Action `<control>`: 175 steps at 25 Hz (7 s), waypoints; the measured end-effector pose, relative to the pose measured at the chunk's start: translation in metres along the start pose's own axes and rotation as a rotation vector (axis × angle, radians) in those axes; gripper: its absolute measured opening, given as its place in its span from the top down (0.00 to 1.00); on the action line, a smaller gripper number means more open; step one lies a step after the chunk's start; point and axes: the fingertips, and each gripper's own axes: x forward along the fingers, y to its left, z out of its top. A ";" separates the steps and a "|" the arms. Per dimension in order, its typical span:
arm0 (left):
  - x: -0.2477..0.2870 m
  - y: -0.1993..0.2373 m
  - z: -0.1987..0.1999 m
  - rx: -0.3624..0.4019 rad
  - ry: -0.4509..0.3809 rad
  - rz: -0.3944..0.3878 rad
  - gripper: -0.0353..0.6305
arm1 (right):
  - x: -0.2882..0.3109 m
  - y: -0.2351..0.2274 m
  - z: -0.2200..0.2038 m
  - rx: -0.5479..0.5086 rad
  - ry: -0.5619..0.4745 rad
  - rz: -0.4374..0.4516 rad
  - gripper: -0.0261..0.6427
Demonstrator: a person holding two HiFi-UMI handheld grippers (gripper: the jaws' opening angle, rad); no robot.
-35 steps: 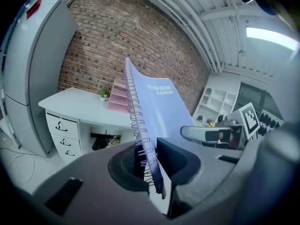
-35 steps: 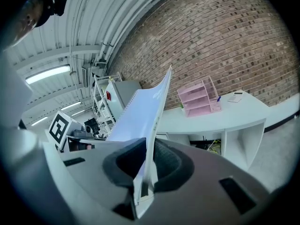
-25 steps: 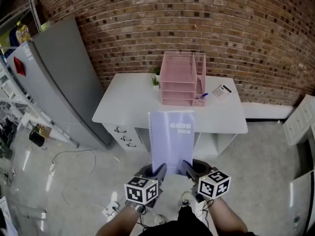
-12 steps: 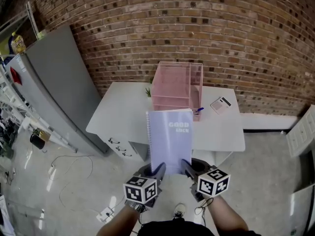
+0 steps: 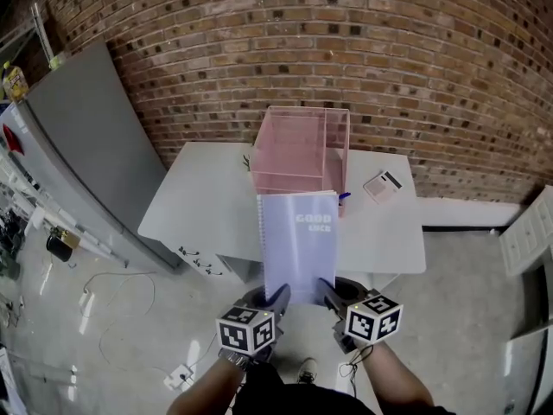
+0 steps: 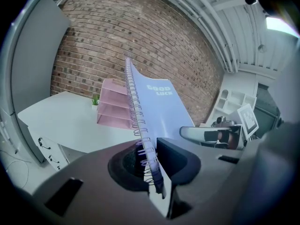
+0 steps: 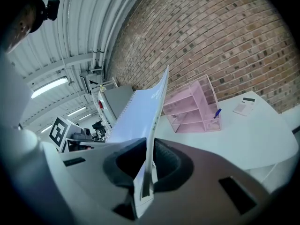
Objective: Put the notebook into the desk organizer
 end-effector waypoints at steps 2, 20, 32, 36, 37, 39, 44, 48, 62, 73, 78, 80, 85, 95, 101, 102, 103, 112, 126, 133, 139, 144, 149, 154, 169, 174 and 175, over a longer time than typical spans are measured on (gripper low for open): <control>0.008 0.007 -0.001 -0.013 0.014 -0.011 0.87 | 0.008 -0.007 -0.001 0.014 0.012 -0.011 0.90; 0.075 0.123 0.004 -0.071 0.189 -0.155 0.86 | 0.124 -0.054 -0.018 0.202 0.089 -0.168 0.90; 0.106 0.166 0.008 -0.060 0.290 -0.269 0.86 | 0.165 -0.072 -0.024 0.317 0.066 -0.271 0.90; 0.109 0.172 0.015 -0.046 0.297 -0.291 0.86 | 0.171 -0.073 -0.020 0.344 0.048 -0.281 0.90; 0.110 0.173 0.016 -0.046 0.299 -0.295 0.86 | 0.171 -0.073 -0.019 0.347 0.047 -0.282 0.90; 0.111 0.174 0.020 -0.051 0.302 -0.300 0.86 | 0.173 -0.074 -0.016 0.354 0.045 -0.282 0.90; 0.119 0.178 0.026 -0.059 0.303 -0.293 0.86 | 0.180 -0.082 -0.010 0.369 0.047 -0.275 0.90; 0.126 0.182 0.032 -0.069 0.297 -0.275 0.86 | 0.185 -0.089 -0.004 0.369 0.055 -0.258 0.90; 0.179 0.190 0.058 -0.112 0.280 -0.163 0.84 | 0.208 -0.143 0.031 0.402 0.083 -0.166 0.90; 0.201 0.203 0.088 -0.050 0.220 -0.092 0.73 | 0.224 -0.170 0.060 0.465 0.053 -0.116 0.90; 0.200 0.209 0.097 -0.024 0.175 -0.057 0.69 | 0.231 -0.175 0.066 0.490 0.041 -0.114 0.90; 0.199 0.214 0.101 -0.012 0.164 -0.035 0.62 | 0.232 -0.177 0.069 0.514 0.023 -0.113 0.90; 0.191 0.223 0.102 0.025 0.153 0.006 0.56 | 0.235 -0.182 0.075 0.580 -0.015 -0.112 0.89; 0.177 0.216 0.094 0.169 0.126 0.046 0.55 | 0.238 -0.191 0.079 0.610 -0.031 -0.137 0.89; 0.169 0.209 0.087 0.266 0.120 0.058 0.55 | 0.238 -0.193 0.079 0.614 -0.029 -0.140 0.87; 0.170 0.211 0.084 0.269 0.125 0.067 0.55 | 0.238 -0.193 0.079 0.612 -0.028 -0.139 0.87; 0.170 0.213 0.081 0.267 0.130 0.077 0.55 | 0.239 -0.192 0.079 0.608 -0.027 -0.135 0.87; 0.182 0.225 0.086 0.236 0.113 0.120 0.55 | 0.243 -0.178 0.075 0.346 0.086 -0.110 0.55; 0.200 0.238 0.101 0.168 0.106 0.146 0.55 | 0.210 -0.174 0.054 0.058 0.127 -0.283 0.47; 0.208 0.239 0.108 0.145 0.105 0.146 0.55 | 0.205 -0.199 0.061 -0.105 0.139 -0.487 0.34; 0.207 0.237 0.111 0.139 0.092 0.144 0.55 | 0.218 -0.206 0.065 -0.159 0.157 -0.522 0.28; 0.203 0.238 0.110 0.145 0.089 0.147 0.55 | 0.224 -0.210 0.070 -0.181 0.150 -0.542 0.28; 0.201 0.233 0.111 0.149 0.077 0.136 0.55 | 0.227 -0.218 0.081 -0.184 0.125 -0.586 0.28; 0.196 0.229 0.116 0.159 0.055 0.125 0.55 | 0.232 -0.220 0.089 -0.184 0.109 -0.610 0.28; 0.180 0.220 0.116 0.172 0.044 0.091 0.55 | 0.234 -0.222 0.094 -0.148 0.083 -0.647 0.28; 0.166 0.215 0.119 0.176 0.019 0.066 0.55 | 0.223 -0.201 0.098 -0.133 0.042 -0.636 0.28; 0.162 0.213 0.120 0.180 0.014 0.060 0.56 | 0.220 -0.196 0.099 -0.131 0.032 -0.631 0.29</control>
